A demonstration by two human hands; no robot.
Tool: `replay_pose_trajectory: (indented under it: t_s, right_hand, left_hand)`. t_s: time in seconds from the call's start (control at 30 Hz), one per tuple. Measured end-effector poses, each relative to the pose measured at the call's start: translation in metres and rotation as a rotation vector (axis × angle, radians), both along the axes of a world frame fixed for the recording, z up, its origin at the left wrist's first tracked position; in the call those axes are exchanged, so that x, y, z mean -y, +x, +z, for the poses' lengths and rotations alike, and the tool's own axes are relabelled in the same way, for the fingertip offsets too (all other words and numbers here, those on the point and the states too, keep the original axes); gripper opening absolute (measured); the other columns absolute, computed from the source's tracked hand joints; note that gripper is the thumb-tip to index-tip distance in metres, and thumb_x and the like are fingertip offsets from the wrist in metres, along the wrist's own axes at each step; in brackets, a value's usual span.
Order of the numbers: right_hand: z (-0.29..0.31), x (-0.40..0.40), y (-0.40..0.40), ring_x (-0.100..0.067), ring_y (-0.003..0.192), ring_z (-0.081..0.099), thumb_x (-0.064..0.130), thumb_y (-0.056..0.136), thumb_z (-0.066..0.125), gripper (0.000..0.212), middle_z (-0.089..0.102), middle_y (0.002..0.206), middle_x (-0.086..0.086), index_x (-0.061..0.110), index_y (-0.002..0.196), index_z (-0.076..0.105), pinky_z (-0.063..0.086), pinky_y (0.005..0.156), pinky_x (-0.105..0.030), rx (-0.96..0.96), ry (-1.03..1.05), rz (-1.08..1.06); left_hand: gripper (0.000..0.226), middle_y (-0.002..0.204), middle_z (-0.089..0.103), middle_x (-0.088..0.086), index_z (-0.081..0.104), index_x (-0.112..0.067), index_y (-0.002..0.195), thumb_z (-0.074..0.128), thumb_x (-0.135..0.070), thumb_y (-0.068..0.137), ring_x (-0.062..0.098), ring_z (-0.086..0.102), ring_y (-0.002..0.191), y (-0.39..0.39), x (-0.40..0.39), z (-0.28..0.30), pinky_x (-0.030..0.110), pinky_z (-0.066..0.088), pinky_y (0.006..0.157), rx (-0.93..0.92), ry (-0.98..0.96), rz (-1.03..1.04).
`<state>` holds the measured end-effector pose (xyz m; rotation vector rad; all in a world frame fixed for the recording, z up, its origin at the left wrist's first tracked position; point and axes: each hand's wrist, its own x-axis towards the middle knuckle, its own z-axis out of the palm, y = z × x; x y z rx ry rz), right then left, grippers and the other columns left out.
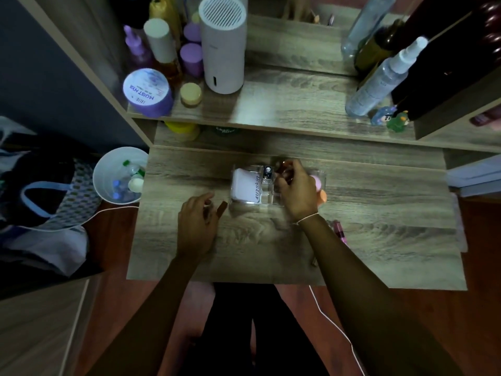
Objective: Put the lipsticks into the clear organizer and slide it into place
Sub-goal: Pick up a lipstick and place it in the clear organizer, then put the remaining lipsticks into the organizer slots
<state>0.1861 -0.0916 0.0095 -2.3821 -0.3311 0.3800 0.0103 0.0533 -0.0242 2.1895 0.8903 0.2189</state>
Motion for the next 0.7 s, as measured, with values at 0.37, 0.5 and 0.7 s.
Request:
replay_pose_trajectory:
  t_s: [0.37,0.5,0.7]
  right_hand:
    - [-0.005,0.041,-0.069,-0.012,0.055,0.055,0.017,0.088,0.057,0.043,0.057,0.061,0.008,0.021,0.129,0.043,0.041,0.052,-0.029,0.052,0.091,0.019]
    - [-0.016,0.067,-0.087,-0.016,0.066,0.063,0.022,0.087,0.063,0.038,0.067,0.069,-0.001,0.019,0.123,0.05,0.037,0.06,-0.025,0.03,0.083,-0.004]
    - [-0.018,0.103,-0.093,-0.024,0.074,0.068,0.021,0.087,0.063,0.04,0.07,0.077,0.0,0.027,0.124,0.052,0.051,0.066,-0.033,0.03,0.048,-0.08]
  left_hand:
    - [0.028,0.103,0.059,0.016,0.062,-0.01,0.112,0.065,-0.023,0.087,0.033,0.054,0.095,-0.006,0.017,-0.009,0.044,0.04,0.084,-0.142,0.042,-0.075]
    - [0.024,0.102,0.061,0.015,0.064,-0.01,0.108,0.065,-0.021,0.087,0.032,0.056,0.095,-0.005,0.033,-0.007,0.044,0.041,0.085,-0.143,0.044,-0.131]
    - [0.024,0.096,0.062,0.015,0.067,-0.011,0.106,0.068,-0.015,0.082,0.034,0.061,0.087,0.0,0.072,-0.003,0.043,0.051,0.077,-0.052,0.022,-0.25]
